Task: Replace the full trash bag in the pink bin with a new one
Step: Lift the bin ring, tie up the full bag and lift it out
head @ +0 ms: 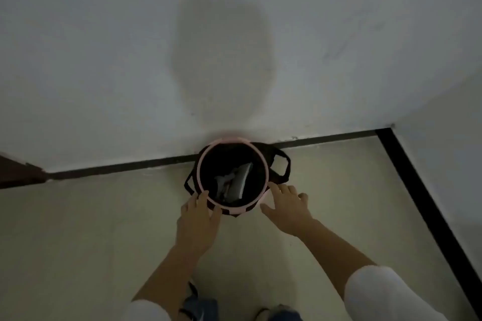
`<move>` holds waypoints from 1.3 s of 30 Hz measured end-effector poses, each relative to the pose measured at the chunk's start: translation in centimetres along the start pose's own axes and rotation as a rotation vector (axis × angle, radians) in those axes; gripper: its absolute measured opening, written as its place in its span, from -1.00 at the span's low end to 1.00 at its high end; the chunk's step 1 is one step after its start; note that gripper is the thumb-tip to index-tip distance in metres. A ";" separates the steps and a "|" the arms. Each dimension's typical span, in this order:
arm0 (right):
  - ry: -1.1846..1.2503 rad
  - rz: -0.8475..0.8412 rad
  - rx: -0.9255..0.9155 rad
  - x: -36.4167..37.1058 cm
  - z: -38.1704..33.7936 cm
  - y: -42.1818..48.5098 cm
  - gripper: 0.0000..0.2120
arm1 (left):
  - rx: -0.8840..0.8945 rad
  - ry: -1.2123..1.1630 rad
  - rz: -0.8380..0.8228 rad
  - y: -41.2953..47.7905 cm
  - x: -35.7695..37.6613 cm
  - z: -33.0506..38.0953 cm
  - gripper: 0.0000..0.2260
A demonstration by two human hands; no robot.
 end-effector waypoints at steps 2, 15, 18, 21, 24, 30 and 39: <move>-0.028 -0.007 -0.043 4.3 0.0 2.9 -0.42 | -0.027 -0.062 0.006 1.4 4.1 -3.0 -0.50; -0.098 0.269 -0.645 19.0 -5.1 13.1 -0.52 | 0.044 -0.329 0.491 12.4 12.2 -14.3 -0.58; -0.064 0.301 -0.669 19.2 -5.2 13.5 -0.55 | 0.060 -0.371 0.509 12.5 12.3 -14.5 -0.59; -0.006 0.286 -0.683 18.9 -5.3 13.3 -0.66 | -0.011 -0.563 0.484 13.1 12.7 -16.2 -0.60; 0.002 0.202 -0.713 18.9 -5.6 12.8 -0.69 | -0.064 -0.706 0.369 13.3 13.0 -16.4 -0.57; -0.065 0.162 -0.822 18.5 -4.9 11.9 -0.71 | -0.134 -0.765 0.147 12.9 14.1 -15.2 -0.46; -0.162 0.099 -0.769 16.6 -4.8 12.4 -0.61 | -0.100 -0.770 0.143 12.8 13.6 -14.8 -0.46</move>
Point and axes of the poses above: each hand's wrist, its own y-axis towards the middle knuckle, its own x-axis out of the palm, z = x × y, the point moved 10 cm from there along y, towards the middle knuckle, and after that the axes turned 10 degrees about x, right-handed, at the moved point
